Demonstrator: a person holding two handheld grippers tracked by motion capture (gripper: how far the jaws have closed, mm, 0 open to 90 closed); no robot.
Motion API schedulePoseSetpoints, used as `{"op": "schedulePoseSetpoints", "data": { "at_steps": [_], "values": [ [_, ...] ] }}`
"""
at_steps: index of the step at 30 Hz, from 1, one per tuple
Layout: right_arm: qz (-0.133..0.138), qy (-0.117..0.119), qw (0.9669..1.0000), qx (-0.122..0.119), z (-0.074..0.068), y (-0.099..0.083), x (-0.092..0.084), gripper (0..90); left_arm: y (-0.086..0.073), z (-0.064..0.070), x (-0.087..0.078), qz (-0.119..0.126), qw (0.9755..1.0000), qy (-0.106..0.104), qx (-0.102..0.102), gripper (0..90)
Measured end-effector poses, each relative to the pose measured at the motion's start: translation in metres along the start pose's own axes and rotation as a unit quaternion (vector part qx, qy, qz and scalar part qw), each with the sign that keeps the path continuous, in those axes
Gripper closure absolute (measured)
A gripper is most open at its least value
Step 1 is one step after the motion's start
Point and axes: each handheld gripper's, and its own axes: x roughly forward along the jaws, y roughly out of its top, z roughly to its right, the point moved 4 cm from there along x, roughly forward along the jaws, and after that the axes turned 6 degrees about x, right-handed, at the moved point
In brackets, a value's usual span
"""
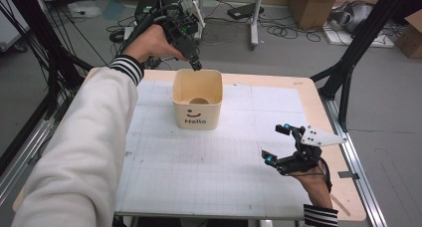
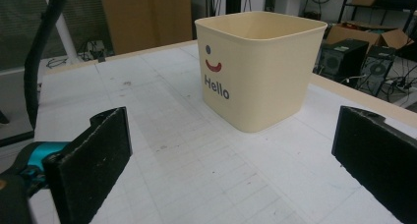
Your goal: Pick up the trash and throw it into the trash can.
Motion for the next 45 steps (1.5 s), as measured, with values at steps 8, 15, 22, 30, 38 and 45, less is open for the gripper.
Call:
{"op": "schedulePoseSetpoints", "data": {
  "at_steps": [8, 15, 22, 30, 38, 45],
  "values": [
    [-0.002, 0.0, 1.0, 0.001, -0.001, 0.0, 0.0, 0.4, 0.003, 0.009, -0.023, 0.01, 0.9998, 0.0, 0.014, 1.7],
    [0.0, 0.0, 1.0, -0.002, 0.0, 0.0, 0.001, 0.4, 0.0, 0.014, -0.037, 0.021, 0.9996, -0.002, 0.019, 1.7],
    [-0.002, 0.001, 1.0, -0.001, -0.001, 0.0, 0.001, 0.4, -0.007, 0.018, -0.048, 0.033, 0.999, -0.001, 0.029, 1.7],
    [-0.005, 0.003, 1.0, -0.001, -0.001, 0.0, 0.003, 0.4, -0.019, 0.022, -0.063, 0.051, 0.9981, 0.003, 0.034, 1.7],
    [-0.002, 0.005, 1.0, -0.003, -0.003, 0.001, 0.004, 0.4, -0.039, 0.025, -0.07, 0.073, 0.9966, 0.006, 0.038, 1.7],
    [-0.004, 0.006, 1.0, -0.002, -0.003, 0.001, 0.006, 0.4, -0.061, 0.032, -0.083, 0.111, 0.9929, 0.003, 0.042, 1.7]
  ]
}}
